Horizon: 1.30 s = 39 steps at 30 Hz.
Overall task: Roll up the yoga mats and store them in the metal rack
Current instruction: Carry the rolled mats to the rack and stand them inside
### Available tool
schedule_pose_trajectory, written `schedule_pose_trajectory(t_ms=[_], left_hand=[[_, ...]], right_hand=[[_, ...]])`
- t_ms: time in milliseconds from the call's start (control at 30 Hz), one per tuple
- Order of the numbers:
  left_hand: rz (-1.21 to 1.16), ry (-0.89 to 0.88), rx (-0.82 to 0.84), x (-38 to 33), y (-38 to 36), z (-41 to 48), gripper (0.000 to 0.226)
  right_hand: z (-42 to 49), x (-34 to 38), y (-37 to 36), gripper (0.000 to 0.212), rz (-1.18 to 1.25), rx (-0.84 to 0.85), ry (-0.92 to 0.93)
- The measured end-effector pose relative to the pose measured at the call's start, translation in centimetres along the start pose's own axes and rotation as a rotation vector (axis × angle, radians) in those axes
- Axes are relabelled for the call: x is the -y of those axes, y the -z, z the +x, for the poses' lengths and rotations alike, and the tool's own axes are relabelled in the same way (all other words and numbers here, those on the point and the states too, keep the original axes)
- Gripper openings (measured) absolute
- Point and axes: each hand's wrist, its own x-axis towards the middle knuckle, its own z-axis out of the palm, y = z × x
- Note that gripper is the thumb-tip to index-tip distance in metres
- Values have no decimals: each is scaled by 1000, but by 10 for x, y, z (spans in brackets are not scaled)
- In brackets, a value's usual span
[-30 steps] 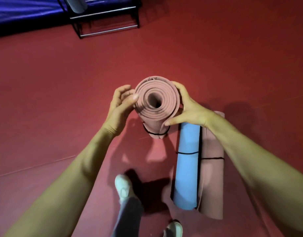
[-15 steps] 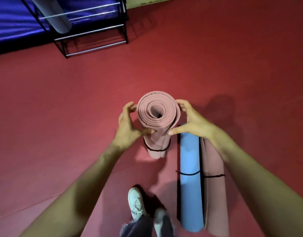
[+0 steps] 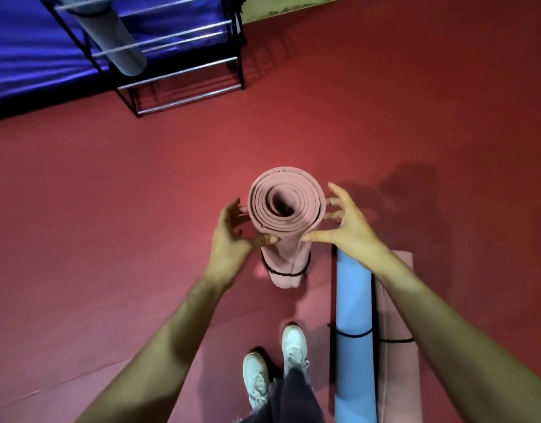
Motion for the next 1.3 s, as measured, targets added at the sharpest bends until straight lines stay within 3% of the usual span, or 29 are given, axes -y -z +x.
schedule_pose_trajectory(t_ms=[233,433,800,1100,1300], left_hand=[[-66,-90,-42,-123,33,24,109],[-99,-235,-107,-246,92,65,103],[-153,-476,-100,-427,211,182,109],[-34,-707,-151,-535,270,284,93],[-72,-734,-185,-574,295,347,86]], right_hand=[[30,128,21,130,-16,63,87],[84,276,13,101,-126,112,295],[197,508,-30,89,-79,109,550],[293,643,-56,97,-133,59,718],[367,693,-69,95,-149,107,762]])
